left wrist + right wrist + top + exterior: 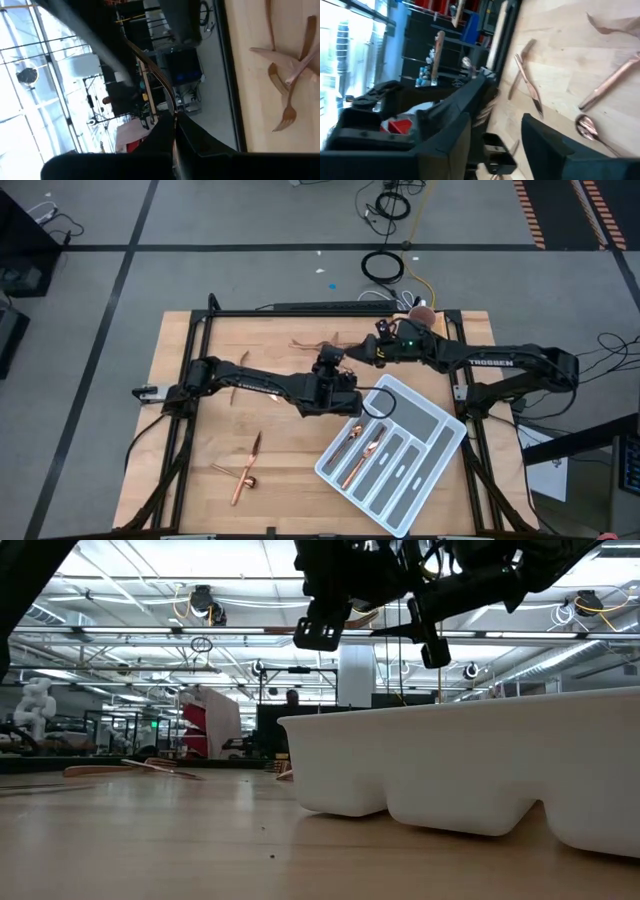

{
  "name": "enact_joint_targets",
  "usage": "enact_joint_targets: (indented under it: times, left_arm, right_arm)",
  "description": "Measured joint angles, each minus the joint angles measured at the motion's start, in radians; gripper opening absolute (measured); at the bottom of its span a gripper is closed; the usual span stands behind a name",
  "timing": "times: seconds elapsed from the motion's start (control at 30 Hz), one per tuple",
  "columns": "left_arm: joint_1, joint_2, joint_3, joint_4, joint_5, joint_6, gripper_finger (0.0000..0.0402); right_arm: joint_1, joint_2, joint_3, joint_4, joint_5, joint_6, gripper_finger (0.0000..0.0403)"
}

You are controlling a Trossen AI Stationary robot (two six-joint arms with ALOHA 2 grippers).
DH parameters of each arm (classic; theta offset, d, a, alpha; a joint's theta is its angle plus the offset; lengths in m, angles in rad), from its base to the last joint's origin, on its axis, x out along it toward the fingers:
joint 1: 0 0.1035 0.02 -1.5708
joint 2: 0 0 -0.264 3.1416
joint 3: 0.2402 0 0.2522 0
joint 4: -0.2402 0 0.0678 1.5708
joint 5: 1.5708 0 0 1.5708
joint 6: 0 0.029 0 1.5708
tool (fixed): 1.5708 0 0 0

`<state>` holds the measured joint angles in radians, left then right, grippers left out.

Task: Sort silverware
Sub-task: Put the gold fork into the cutlery tray

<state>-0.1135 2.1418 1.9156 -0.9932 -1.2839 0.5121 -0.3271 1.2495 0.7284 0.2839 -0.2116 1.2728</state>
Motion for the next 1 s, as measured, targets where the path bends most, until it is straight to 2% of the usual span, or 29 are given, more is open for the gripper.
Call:
enact_joint_targets:
  times: [0.27, 0.4, 0.6, 0.73, 0.83, 0.93, 1.0]
  left_arm:
    - [0.001, 0.000, 0.000, 0.016, 0.012, 0.021, 0.0005]
    - [0.000, -0.003, -0.010, 0.007, 0.000, 0.069, 0.0003]
    - [0.002, -0.003, -0.012, 0.045, 0.012, 0.171, 0.0003]
    - [0.002, -0.003, -0.012, 0.045, 0.030, 0.185, 0.0003]
    - [0.001, -0.003, -0.012, 0.045, 0.038, 0.184, 0.0003]
    - [0.001, -0.003, -0.012, 0.045, 0.042, 0.184, 0.0002]
    - [0.000, -0.002, -0.012, 0.045, 0.046, 0.185, 0.0002]
  right_arm:
    - [-0.003, 0.014, 0.000, 0.057, -0.004, -0.031, 0.0113]
    - [-0.012, 0.016, 0.000, 0.109, -0.011, -0.017, 0.0113]
    - [-0.034, 0.015, 0.000, 0.071, -0.034, -0.025, 0.0115]
    - [-0.040, 0.014, -0.001, 0.064, -0.035, -0.033, 0.0113]
    - [-0.040, 0.015, -0.001, 0.050, -0.037, -0.057, 0.0087]
    - [-0.040, 0.014, -0.001, 0.025, -0.034, -0.082, 0.0031]
    - [-0.040, 0.014, -0.001, 0.016, -0.030, -0.104, 0.0010]
